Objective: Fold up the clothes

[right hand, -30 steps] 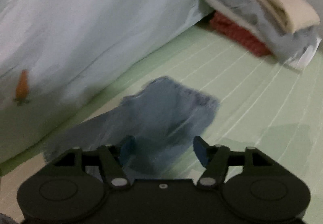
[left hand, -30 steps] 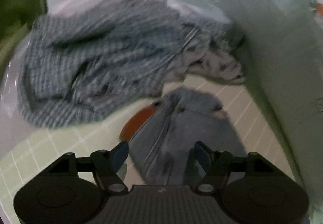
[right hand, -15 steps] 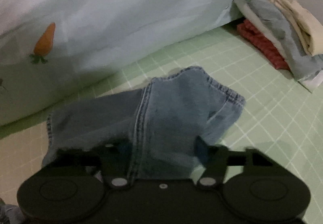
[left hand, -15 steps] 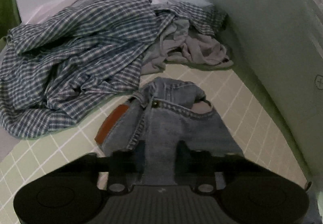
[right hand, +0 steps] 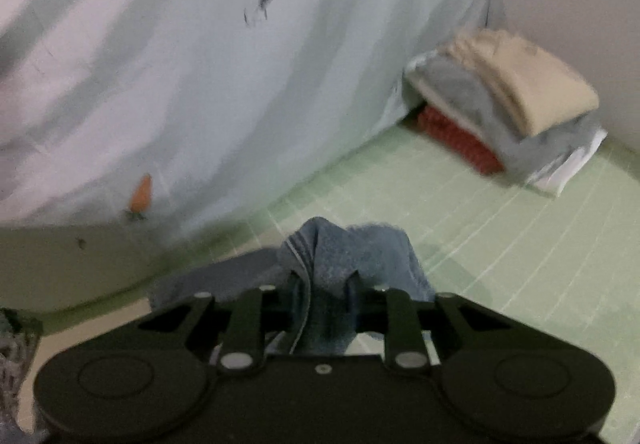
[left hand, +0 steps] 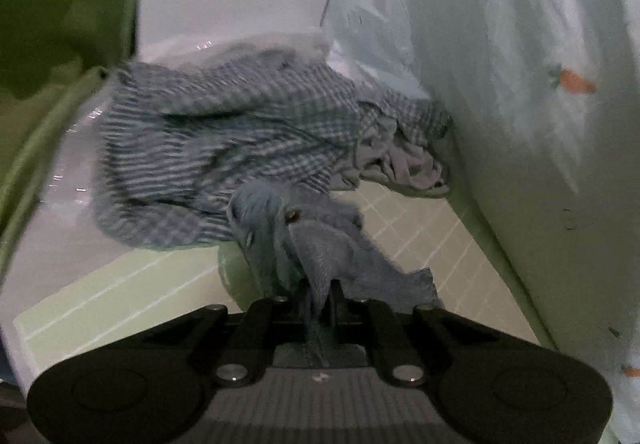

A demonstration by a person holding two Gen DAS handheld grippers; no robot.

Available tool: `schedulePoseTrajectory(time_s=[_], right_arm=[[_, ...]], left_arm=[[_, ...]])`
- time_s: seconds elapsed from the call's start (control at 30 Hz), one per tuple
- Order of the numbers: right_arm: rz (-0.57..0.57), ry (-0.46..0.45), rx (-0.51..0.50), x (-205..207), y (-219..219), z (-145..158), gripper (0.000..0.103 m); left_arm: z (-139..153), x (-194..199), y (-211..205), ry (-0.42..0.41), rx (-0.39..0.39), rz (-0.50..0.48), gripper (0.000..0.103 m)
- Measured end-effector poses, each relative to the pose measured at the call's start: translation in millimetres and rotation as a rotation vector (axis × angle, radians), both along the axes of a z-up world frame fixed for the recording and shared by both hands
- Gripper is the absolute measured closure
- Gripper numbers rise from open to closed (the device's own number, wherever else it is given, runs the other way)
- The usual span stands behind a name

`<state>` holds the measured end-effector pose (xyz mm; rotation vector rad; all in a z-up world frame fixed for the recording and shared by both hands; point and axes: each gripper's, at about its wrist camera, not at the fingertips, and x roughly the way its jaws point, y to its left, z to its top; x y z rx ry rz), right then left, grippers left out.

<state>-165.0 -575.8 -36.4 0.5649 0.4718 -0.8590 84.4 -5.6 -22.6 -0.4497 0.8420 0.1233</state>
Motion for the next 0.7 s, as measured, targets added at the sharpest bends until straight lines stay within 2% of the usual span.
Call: schedulePoseTrajectory(time_s=[0.1, 0.2, 0.27, 0.37, 0.43, 0.57, 0.7], right_arm=[[0.040, -0.035, -0.061, -20.1, 15.0, 29.0, 0.080], [0.075, 0.007, -0.127, -21.6, 27.1, 35.5, 0.080], [0.082, 0.063, -0.104, -17.1, 25.0, 21.3, 0.081], [0.091, 0.135, 0.025, -12.8, 18.3, -10.8, 0.081], [0.118, 0.188, 0.065, -7.3, 19.8, -29.5, 0.081], [0.156, 0.247, 0.103, 14.0, 17.6, -54.2, 0.081], [0.186, 0.270, 0.124, 58.6, 0.2, -67.2, 0.082]], left_arm=[[12.9, -31.4, 11.2, -0.029, -0.017, 0.001, 0.093], [11.9, -50.8, 11.6, -0.020, 0.012, -0.004, 0.093], [-1.6, -56.2, 10.4, 0.029, 0.027, 0.002, 0.093], [-24.9, -61.5, 14.1, 0.114, 0.011, 0.020, 0.093], [-37.2, -65.4, 15.1, 0.151, 0.020, 0.024, 0.093], [-48.5, -58.7, 16.6, 0.178, 0.044, 0.017, 0.093], [-56.7, -31.7, 17.1, 0.193, 0.016, 0.041, 0.093]])
